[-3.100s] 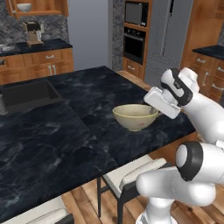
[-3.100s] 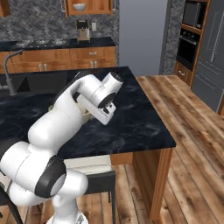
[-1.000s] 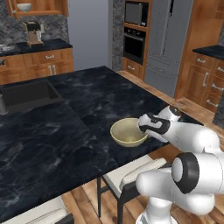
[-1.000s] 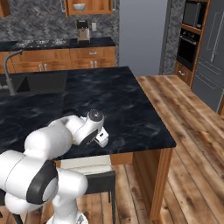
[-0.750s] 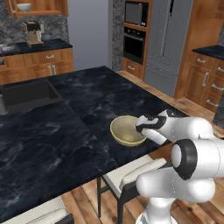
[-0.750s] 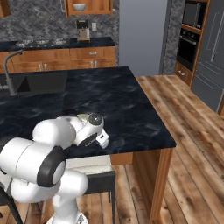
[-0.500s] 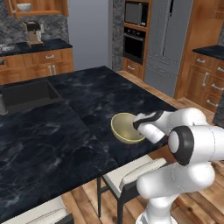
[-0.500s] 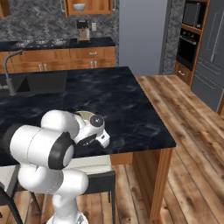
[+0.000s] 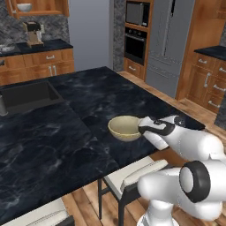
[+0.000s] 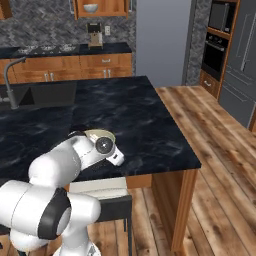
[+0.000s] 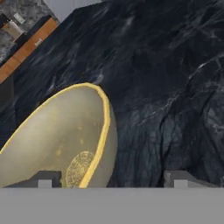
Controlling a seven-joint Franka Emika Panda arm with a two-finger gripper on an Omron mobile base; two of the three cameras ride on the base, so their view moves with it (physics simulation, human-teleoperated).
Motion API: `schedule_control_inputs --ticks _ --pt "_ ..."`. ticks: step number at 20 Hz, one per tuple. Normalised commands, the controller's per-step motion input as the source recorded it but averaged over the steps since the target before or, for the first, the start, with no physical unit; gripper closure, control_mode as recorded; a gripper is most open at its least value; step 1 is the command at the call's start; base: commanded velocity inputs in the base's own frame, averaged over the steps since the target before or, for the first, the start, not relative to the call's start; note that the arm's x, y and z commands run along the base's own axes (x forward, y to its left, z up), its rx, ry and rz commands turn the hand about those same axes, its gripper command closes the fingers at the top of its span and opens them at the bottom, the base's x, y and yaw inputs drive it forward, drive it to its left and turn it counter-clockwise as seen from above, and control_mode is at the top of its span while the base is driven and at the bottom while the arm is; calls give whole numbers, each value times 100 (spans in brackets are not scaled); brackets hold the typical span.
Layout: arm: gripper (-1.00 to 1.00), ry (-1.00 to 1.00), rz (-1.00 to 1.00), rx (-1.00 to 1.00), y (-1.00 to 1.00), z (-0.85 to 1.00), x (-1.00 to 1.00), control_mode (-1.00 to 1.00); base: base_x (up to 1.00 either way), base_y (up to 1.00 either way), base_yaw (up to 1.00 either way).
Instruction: Pick up the bowls from the cabinet and place each bowl in front of a stool on the dining counter.
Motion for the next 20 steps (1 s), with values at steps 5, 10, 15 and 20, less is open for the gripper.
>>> schedule_control_inputs --ticks 5,10,15,20 --pt "-100 -13 0 -19 -19 100 -6 -100 0 0 0" --pt "-100 0 0 -17 -36 100 -54 -100 0 0 0" --pt "-100 8 0 -12 -37 100 -92 -100 0 0 0" --pt "-100 11 4 -7 -2 100 -100 -100 0 0 0"
